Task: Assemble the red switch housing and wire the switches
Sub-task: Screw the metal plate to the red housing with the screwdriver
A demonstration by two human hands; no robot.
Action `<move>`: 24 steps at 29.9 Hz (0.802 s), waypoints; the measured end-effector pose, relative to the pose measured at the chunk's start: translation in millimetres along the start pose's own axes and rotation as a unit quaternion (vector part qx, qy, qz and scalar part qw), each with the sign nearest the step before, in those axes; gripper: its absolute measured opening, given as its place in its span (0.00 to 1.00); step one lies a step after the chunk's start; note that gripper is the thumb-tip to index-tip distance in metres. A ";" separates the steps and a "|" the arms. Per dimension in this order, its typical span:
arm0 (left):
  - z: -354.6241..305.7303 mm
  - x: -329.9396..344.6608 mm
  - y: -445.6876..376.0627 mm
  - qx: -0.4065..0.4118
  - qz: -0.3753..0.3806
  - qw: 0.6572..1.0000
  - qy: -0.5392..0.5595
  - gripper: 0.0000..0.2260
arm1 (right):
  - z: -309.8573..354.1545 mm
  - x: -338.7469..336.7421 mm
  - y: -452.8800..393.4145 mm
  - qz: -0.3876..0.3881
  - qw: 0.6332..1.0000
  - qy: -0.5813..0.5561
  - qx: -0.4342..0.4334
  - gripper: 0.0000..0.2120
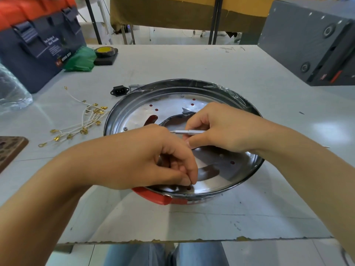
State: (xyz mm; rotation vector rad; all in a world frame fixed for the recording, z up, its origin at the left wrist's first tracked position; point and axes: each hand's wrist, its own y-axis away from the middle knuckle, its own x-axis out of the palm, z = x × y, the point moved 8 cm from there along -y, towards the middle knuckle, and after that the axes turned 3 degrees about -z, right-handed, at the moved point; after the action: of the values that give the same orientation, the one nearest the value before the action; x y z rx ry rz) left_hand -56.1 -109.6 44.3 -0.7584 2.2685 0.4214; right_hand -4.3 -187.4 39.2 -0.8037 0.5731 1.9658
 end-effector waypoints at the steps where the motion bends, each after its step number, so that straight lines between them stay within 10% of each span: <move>1: 0.2 0.0 0.4 0.001 0.002 1.000 -0.002 0.04 | 0.0 -0.2 0.0 0.000 1.000 0.000 0.000 0.12; 24: -4.9 0.4 2.5 0.035 -0.003 0.999 0.008 0.05 | -3.2 -0.7 -2.3 -0.006 1.000 0.010 0.001 0.10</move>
State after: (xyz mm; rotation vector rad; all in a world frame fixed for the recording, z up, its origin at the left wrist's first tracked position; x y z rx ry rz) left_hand -60.4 -110.2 47.7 -0.7349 2.2824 0.3336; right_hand -1.1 -188.8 37.4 -0.8260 0.5808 1.9486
